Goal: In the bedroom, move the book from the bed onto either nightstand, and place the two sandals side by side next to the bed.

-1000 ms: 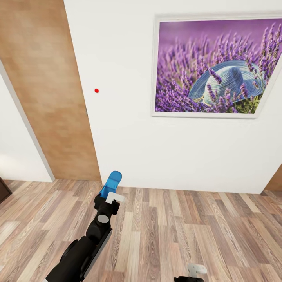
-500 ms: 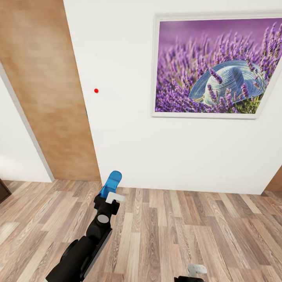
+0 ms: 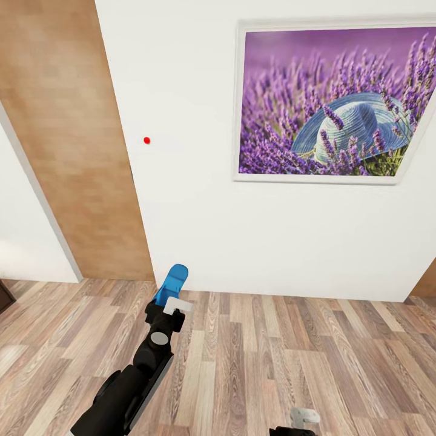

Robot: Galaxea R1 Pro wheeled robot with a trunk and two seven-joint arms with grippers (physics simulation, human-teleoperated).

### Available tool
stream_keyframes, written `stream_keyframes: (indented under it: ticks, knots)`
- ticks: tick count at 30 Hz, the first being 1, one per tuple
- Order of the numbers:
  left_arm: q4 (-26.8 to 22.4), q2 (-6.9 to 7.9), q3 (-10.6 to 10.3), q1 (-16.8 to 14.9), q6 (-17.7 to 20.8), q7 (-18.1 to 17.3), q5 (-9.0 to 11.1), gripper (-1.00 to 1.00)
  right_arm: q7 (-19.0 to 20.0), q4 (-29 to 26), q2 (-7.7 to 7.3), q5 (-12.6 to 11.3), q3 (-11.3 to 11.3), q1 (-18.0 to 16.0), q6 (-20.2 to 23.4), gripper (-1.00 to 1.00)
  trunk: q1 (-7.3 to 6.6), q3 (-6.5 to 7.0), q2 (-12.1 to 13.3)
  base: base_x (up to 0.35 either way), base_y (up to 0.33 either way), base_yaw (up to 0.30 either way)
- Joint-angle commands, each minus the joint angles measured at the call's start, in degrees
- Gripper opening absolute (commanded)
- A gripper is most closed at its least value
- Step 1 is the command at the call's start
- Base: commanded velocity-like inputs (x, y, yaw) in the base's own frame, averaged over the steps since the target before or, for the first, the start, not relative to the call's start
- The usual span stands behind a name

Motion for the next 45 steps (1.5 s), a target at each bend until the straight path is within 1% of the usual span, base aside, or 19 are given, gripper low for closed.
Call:
stream_keyframes:
  ticks: [1, 4, 5, 7, 33, 36, 40, 45]
  knots:
    - [-0.1, 0.02, -0.1, -0.1, 0.4, 0.2, -0.3, -1.0, 0.3, -0.1, 0.04, 0.0, -0.5, 0.0, 0.3, 1.0, 0.04, -0.13, -0.1, 0.003, -0.003, 0.0]
    - [-0.1, 0.02, -0.1, -0.1, 0.4, 0.2, -0.3, -1.0, 0.3, -0.1, 0.06, 0.0, -0.4, 0.0, 0.3, 1.0, 0.04, -0.13, -0.1, 0.002, -0.002, 0.0]
    - [-0.4, 0.35, -0.2, -0.4, 0.7, -0.1, 0.1, -1.0, 0.1, 0.2, -0.27, 0.1, -0.6, 0.3, 0.2, 1.0, 0.04, -0.13, -0.1, 0.0, 0.0, 0.0]
    - [-1.1, 0.46, -0.1, -1.0, 0.8, -0.1, 0.2, -1.0, 0.1, 0.5, -0.69, 0.1, -0.6, 0.3, 0.2, 1.0, 0.04, -0.13, -0.1, 0.0, 0.0, 0.0]
    - [-1.5, 0.46, -0.1, -1.3, 0.8, -0.1, 0.2, -1.0, 0.1, 0.5, -0.69, 0.1, -0.6, 0.3, 0.2, 1.0, 0.04, -0.13, -0.1, 0.0, 0.0, 0.0]
    - [-0.5, 0.59, 0.7, -0.3, 0.7, 0.4, -0.7, -1.0, 0.1, -0.3, -1.05, 0.1, -0.3, 0.3, 0.7, 1.0, 0.04, -0.13, -0.1, 0.0, 0.0, 0.0]
    - [0.8, 0.68, 1.3, 1.0, 0.6, 0.7, -1.5, -1.0, 0.1, -0.8, -1.34, 0.1, -0.2, 0.4, 1.0, 1.0, 0.04, -0.13, -0.1, 0.0, 0.0, 0.0]
    - [2.4, 0.71, 1.6, 2.5, 0.5, 0.9, -1.7, -1.0, 0.1, -1.0, -1.44, 0.0, -0.2, 0.4, 1.2, 1.0, 0.04, -0.13, -0.1, 0.0, 0.0, 0.0]
